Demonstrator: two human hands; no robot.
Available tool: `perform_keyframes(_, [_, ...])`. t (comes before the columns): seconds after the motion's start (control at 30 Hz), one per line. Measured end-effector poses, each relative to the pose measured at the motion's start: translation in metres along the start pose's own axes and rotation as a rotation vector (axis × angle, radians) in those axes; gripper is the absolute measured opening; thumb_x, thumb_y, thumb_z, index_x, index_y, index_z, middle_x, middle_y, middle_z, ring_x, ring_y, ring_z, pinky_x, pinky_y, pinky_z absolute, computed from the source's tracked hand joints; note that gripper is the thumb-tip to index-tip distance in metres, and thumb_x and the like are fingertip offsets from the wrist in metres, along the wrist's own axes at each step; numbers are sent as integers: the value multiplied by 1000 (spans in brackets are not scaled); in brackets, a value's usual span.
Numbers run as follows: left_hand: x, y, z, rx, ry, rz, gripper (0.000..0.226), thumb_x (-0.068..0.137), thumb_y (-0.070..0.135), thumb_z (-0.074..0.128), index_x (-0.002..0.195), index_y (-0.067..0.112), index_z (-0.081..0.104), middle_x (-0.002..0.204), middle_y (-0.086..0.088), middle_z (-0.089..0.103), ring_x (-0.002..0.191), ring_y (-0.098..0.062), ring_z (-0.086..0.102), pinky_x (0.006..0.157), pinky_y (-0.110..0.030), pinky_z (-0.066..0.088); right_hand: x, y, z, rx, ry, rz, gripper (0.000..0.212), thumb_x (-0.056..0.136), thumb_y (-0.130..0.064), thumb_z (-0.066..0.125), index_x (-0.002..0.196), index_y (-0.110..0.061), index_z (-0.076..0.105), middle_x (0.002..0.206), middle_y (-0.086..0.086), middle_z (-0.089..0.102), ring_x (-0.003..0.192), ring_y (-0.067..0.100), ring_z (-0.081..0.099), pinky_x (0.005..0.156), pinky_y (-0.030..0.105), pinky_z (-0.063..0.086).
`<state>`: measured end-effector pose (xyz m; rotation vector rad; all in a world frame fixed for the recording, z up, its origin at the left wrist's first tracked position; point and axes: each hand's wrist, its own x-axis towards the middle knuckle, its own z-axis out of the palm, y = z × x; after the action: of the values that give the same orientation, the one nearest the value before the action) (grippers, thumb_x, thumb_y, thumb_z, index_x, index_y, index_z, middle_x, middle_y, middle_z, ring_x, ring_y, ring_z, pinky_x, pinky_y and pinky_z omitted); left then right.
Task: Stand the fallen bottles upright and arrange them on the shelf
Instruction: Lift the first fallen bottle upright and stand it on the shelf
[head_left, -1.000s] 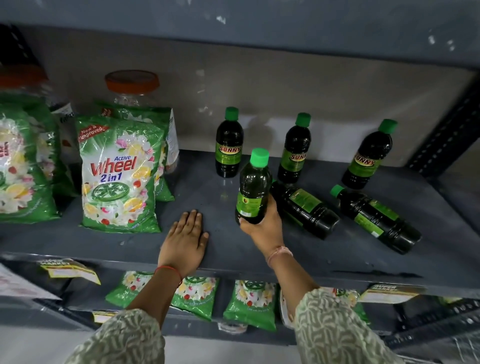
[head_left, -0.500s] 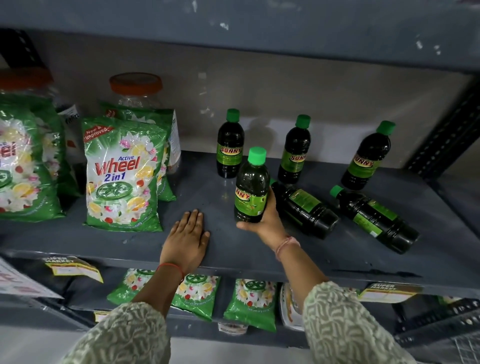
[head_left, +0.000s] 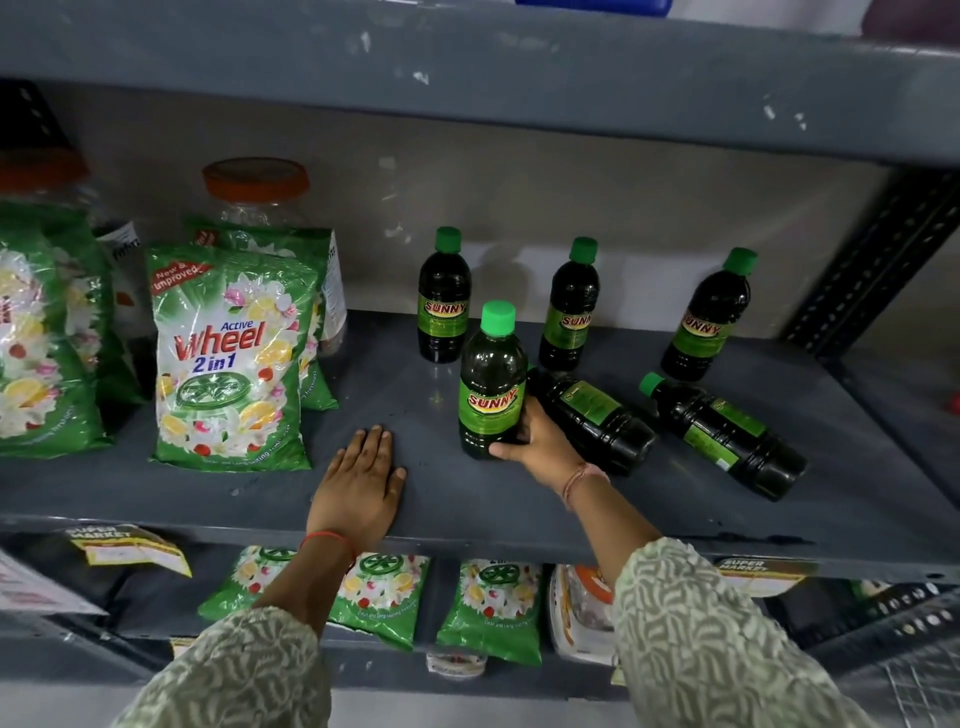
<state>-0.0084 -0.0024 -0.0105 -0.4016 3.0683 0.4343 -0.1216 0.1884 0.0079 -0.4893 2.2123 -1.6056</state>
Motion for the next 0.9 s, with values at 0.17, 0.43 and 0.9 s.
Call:
perform_keyframes(0.17, [0, 1, -2, 5, 7, -1, 56, 96, 37, 17, 145, 12, 4, 158, -3, 3, 146, -17, 0, 120, -33, 2, -2, 0, 10, -10, 170, -53, 74, 61, -4, 81, 124, -8, 41, 118, 6, 54, 115, 23, 51, 96, 31, 39])
perform_keyframes(0.43, [-3, 0, 0, -11, 20, 1, 59, 94, 39, 16, 145, 11, 8, 158, -5, 7, 146, -19, 4, 120, -35, 5, -10, 1, 15, -25, 204, -49, 69, 64, -7, 80, 123, -11, 45, 116, 5, 58, 110, 20, 54, 96, 32, 42])
perform_keyframes(0.9, [-1, 1, -1, -7, 6, -4, 56, 97, 34, 21, 145, 11, 5, 158, -4, 4, 146, -19, 0, 121, -34, 4, -47, -7, 22, -74, 218, -30, 61, 65, -11, 80, 118, -12, 50, 109, 2, 61, 99, 11, 54, 89, 25, 42])
